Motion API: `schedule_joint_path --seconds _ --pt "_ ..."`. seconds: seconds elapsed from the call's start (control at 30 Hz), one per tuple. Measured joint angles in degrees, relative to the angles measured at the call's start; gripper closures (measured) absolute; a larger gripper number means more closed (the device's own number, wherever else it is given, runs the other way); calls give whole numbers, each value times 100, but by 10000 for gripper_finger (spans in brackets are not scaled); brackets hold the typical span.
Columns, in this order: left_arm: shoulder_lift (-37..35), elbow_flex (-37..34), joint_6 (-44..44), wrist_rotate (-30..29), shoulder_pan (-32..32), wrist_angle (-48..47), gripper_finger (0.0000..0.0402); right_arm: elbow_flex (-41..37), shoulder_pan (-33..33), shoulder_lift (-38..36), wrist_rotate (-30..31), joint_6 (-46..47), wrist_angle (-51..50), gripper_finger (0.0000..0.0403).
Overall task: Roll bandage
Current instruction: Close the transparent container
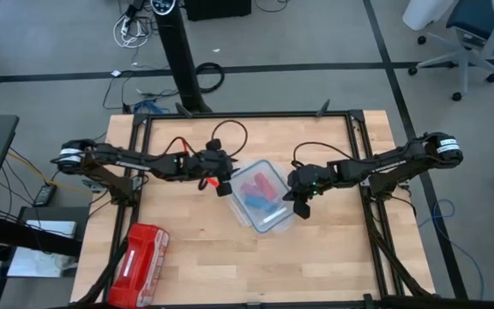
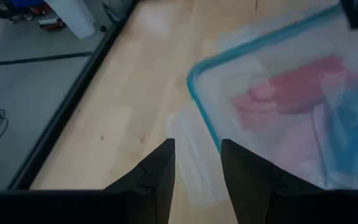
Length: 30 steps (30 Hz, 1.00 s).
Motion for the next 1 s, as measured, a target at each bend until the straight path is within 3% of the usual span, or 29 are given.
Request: schedule_joint_path --seconds 0.2,0.37,0.7,1.0 --pt "-192 7 -39 -28 -23 50 266 383 -2 -23 158 -222 -405 401" --pt "-209 11 -332 297 -24 -38 266 814 -3 -28 234 -478 -785 401" --pt "-90 20 -661 577 -144 -487 266 1013 -465 109 549 -1107 -497 400" --pt "399 22 -658 642 -356 -416 266 1019 -544 888 310 -1373 -83 401"
